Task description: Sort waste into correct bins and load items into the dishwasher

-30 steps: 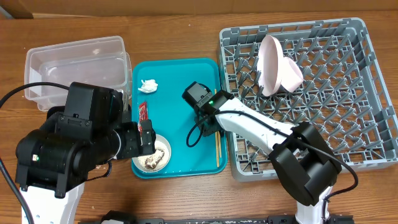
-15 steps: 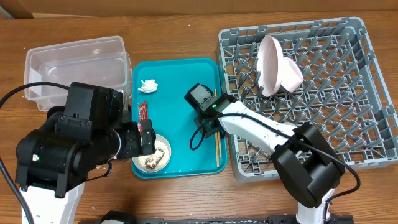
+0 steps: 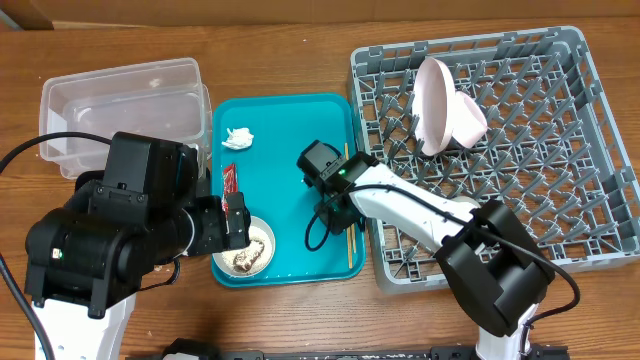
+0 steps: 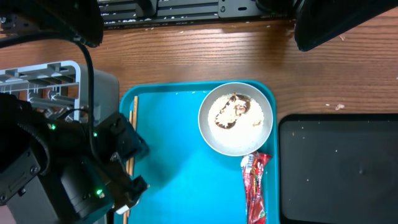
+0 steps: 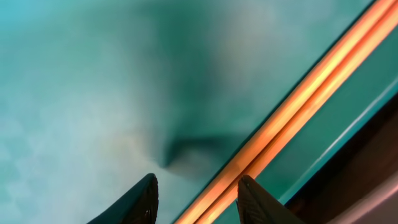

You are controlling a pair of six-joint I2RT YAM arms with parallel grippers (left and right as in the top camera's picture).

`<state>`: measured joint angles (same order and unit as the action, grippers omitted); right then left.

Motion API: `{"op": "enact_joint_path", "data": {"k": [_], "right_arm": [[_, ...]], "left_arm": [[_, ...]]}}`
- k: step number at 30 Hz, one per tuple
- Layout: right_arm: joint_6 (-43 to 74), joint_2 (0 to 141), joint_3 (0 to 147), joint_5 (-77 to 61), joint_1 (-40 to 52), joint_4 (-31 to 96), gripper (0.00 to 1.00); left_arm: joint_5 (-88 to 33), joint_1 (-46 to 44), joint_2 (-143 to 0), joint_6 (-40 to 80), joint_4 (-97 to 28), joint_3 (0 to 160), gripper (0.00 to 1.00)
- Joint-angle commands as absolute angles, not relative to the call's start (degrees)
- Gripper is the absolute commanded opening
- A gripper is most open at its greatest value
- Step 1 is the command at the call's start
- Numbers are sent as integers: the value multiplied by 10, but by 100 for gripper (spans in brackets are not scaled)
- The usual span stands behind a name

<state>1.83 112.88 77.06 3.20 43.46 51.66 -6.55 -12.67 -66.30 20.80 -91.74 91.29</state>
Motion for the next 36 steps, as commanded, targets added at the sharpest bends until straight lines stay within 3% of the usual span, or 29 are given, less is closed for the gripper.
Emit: {"op": "enact_joint_path", "data": {"k": [1, 5, 11, 14, 17, 23, 36], "right_arm": [[77, 1118, 811, 81, 439, 525, 43], [59, 1096, 846, 140, 436, 538, 43], [-42, 1082, 857, 44, 454, 538, 45], [-37, 1089, 854, 33, 456, 546, 29], [87, 1096, 854, 32, 456, 564, 11], [184, 1100, 854, 28, 455, 578, 7], [177, 1180, 856, -1, 448, 582, 4]], "left_arm": [[-58, -129, -664, 199, -916, 920, 100], [-58, -129, -664, 199, -916, 920, 100], [-58, -129, -664, 199, -916, 920, 100], [-58, -129, -664, 199, -917, 920, 100], [-58, -129, -664, 199, -917, 920, 100], [-58, -129, -664, 199, -916, 920, 100], [-58, -129, -664, 199, -916, 920, 100]]}}
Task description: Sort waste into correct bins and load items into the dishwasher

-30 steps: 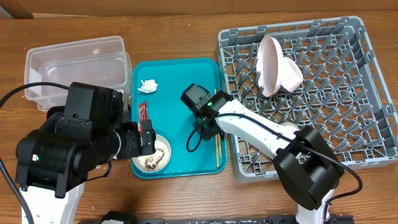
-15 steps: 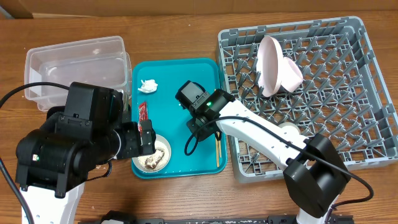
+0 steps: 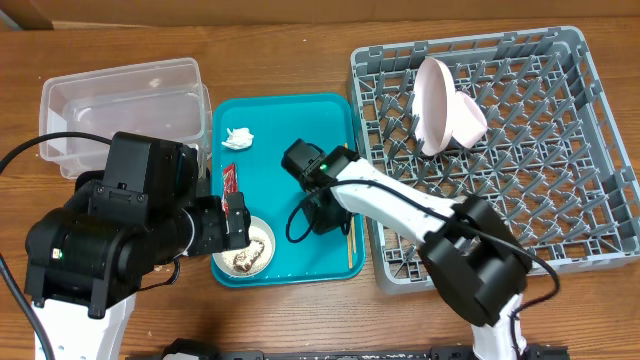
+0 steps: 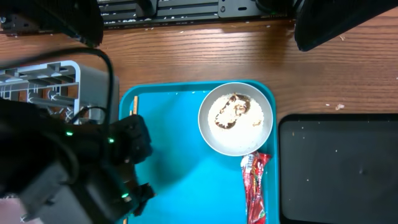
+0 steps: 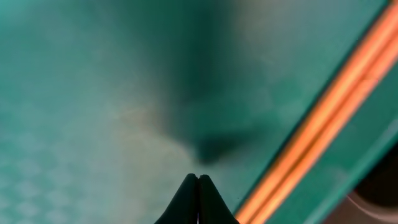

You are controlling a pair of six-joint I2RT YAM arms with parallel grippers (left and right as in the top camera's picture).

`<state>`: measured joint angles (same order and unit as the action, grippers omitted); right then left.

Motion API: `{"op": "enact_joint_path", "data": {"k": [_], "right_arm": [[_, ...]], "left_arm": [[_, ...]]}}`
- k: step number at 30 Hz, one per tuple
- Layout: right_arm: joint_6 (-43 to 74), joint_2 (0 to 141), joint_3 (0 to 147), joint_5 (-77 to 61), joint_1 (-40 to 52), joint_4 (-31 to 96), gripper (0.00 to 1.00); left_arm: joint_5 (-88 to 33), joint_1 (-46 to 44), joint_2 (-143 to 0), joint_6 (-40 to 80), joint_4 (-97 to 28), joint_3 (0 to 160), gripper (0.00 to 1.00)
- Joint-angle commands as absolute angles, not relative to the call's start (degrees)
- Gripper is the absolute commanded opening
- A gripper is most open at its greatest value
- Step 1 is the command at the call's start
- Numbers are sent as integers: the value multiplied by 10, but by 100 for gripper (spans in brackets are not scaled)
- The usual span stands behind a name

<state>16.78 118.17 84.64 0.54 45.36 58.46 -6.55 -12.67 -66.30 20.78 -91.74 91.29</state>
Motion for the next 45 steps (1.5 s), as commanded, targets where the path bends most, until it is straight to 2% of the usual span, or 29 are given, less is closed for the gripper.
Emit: {"op": "enact_joint_path", "data": {"k": [1, 8, 16, 23, 28, 34, 41, 42, 45], "right_arm": [[181, 1180, 856, -1, 444, 582, 4], [151, 1180, 856, 1, 408, 593, 4], [130, 1180, 856, 6, 420, 610, 7], [131, 1180, 856, 124, 445, 611, 15], [115, 1180, 856, 111, 428, 585, 15], [115, 1180, 856, 101, 364, 560, 15], [70, 1180, 856, -3, 303, 541, 16], [69, 1180, 856, -1, 299, 540, 19], [55, 1180, 865, -2, 295, 542, 46]], "left_arm": [[-58, -129, -664, 199, -916, 920, 100], [-58, -129, -664, 199, -916, 920, 100], [-58, -129, -664, 199, -916, 920, 100], [-58, -129, -664, 199, -916, 920, 100], [-58, -129, -664, 199, -916, 920, 100], [-58, -129, -664, 199, -916, 920, 100], [-58, -129, -664, 199, -916, 920, 100], [-58, -129, -664, 199, -916, 920, 100], [-58, -129, -664, 199, -916, 920, 100]]}}
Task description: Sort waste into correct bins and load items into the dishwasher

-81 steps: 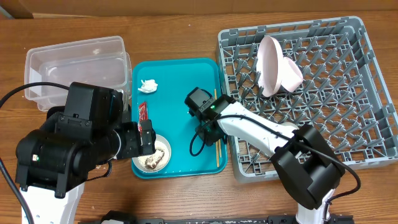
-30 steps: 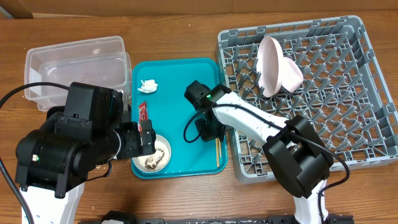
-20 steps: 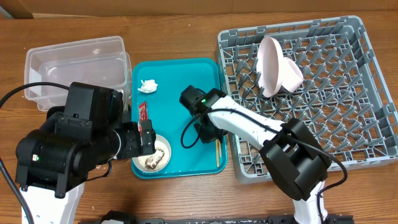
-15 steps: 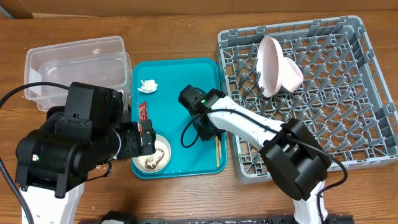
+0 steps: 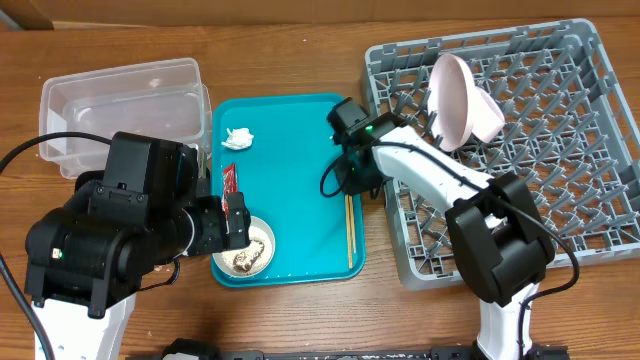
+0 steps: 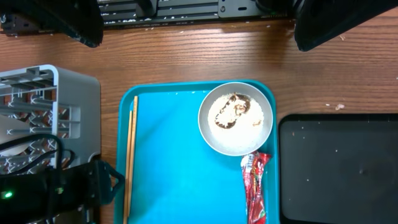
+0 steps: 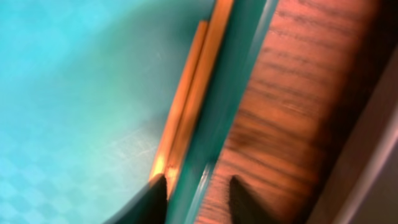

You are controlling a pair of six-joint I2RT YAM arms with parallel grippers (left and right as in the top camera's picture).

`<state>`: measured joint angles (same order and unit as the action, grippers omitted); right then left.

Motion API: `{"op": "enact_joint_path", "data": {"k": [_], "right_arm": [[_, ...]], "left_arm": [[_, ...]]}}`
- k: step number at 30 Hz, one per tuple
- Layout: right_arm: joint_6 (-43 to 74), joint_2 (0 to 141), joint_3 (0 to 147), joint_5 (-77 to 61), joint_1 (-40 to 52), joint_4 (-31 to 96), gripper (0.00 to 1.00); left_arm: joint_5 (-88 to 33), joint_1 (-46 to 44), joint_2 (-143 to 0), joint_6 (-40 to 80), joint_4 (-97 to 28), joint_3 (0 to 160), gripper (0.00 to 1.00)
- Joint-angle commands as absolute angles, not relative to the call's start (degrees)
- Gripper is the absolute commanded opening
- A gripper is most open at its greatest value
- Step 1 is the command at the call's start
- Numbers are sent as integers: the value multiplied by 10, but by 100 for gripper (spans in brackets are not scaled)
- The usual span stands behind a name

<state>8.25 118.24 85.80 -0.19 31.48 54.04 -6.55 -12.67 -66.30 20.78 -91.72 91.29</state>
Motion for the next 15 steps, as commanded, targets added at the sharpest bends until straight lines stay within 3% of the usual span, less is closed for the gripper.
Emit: {"op": "enact_joint_path", "data": {"k": [1, 7, 9, 11, 15], "right_arm": [[55, 1180, 870, -2, 295, 546, 50], [56, 1166, 899, -33, 313, 578, 50], [56, 1166, 899, -46, 323, 584, 31], [60, 1166, 899, -48, 335, 593, 22], [67, 1167, 899, -45, 353, 599, 28]], "left_arm": [[-58, -129, -664, 199, -917, 920, 100], [-58, -129, -664, 199, -916, 920, 100], [-58, -129, -664, 199, -916, 920, 100], [-58, -129, -664, 199, -916, 920, 100], [-58, -129, -664, 199, -916, 920, 100]]}}
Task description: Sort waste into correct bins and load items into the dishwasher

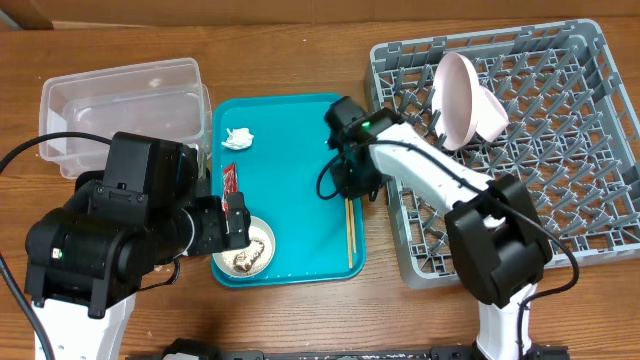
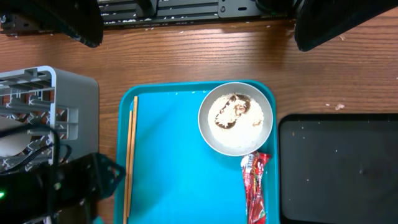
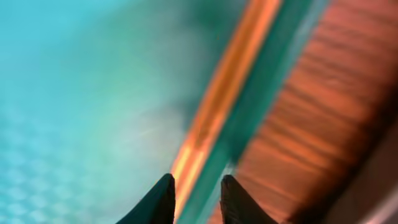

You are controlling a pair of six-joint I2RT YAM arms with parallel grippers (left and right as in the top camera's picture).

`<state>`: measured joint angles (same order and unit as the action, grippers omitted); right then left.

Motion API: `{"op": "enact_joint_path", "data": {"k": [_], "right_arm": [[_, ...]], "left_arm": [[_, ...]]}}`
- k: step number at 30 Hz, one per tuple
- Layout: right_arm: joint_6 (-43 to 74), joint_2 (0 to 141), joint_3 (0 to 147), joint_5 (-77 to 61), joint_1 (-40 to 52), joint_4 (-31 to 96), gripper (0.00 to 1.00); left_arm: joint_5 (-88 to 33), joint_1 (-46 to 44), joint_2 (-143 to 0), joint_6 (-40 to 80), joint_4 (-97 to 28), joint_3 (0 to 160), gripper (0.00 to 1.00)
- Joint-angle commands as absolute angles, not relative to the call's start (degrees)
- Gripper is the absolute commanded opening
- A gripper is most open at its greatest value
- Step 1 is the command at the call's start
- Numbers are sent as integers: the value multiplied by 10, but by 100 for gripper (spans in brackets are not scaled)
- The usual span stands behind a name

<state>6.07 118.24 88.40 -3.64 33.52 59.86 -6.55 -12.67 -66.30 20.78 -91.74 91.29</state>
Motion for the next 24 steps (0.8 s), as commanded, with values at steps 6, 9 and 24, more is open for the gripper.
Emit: {"op": "enact_joint_path", "data": {"k": [6, 9, 24], "right_arm": [[107, 1175, 875, 36, 360, 581, 33], [108, 1186, 863, 28, 359, 577, 32], [107, 1196, 855, -3, 385, 564, 15]], "left_arm": [[-58, -129, -664, 199, -917, 920, 100], [-58, -129, -664, 199, -916, 920, 100], [-58, -129, -664, 199, -916, 920, 100]]}}
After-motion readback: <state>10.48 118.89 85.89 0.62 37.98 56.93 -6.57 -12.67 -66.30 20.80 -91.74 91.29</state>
